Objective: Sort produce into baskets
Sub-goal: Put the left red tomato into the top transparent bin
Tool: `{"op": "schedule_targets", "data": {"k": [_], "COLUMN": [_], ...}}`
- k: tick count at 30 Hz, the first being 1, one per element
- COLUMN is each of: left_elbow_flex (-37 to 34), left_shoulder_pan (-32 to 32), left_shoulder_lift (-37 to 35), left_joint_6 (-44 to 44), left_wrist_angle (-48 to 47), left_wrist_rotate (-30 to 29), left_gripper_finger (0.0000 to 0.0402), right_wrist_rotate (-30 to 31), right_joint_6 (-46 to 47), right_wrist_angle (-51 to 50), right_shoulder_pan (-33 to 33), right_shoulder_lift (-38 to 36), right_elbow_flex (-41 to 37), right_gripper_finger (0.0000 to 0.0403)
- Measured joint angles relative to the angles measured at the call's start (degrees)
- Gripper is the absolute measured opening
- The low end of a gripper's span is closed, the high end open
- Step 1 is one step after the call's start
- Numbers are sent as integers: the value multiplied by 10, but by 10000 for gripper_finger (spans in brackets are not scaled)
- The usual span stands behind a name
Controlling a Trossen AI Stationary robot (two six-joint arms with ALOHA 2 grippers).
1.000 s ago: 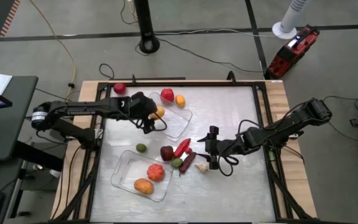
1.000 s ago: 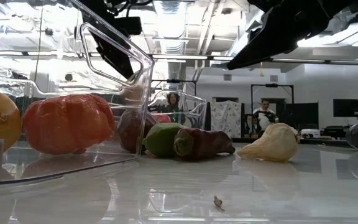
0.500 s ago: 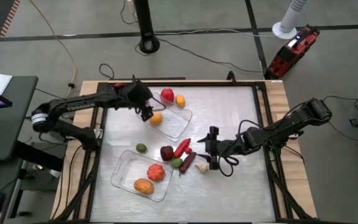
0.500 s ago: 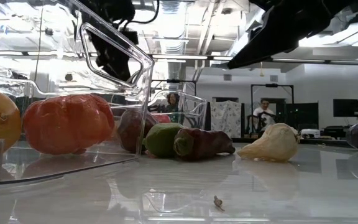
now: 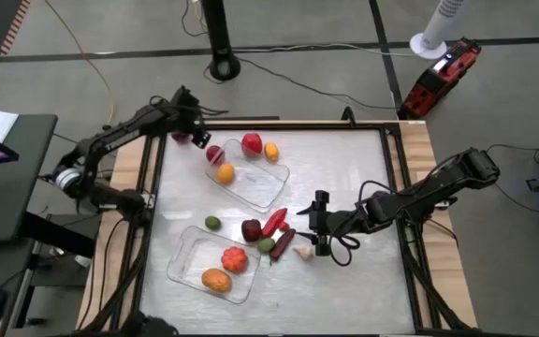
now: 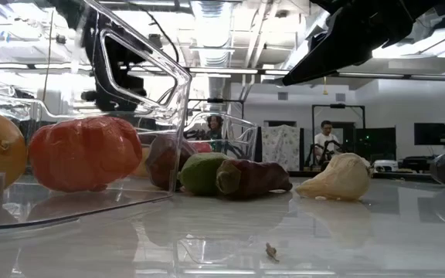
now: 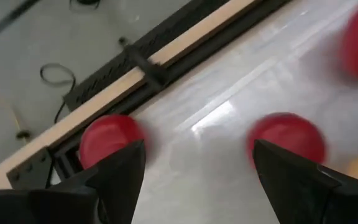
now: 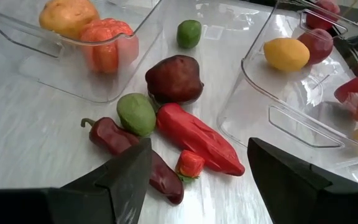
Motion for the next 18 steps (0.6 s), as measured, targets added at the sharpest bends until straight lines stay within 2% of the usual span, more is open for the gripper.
{"op": "schedule_targets", "data": {"k": [2, 6, 11, 18], "left_elbow_flex": [0, 0, 0, 0], "left_shoulder_pan": [15, 27, 30, 53], "left_shoulder_lift": [25, 67, 90, 110], "left_joint_6": [-4, -1, 12, 1], "left_wrist_angle": [5, 22, 23, 25], "left_wrist_rotate": [-7, -63, -109, -79], "left_gripper_finger": [280, 283, 309, 363], "right_wrist_rotate": [0, 0, 0, 0], "right_joint_6": [0, 2, 1, -3], "right_wrist_angle": [0, 0, 0, 0], "right_shoulder_pan": [0, 0, 0, 0], "right_shoulder_lift": [0, 0, 0, 0], "right_elbow_flex": [0, 0, 0, 0], "right_gripper_finger": [292, 292, 292, 292]}}
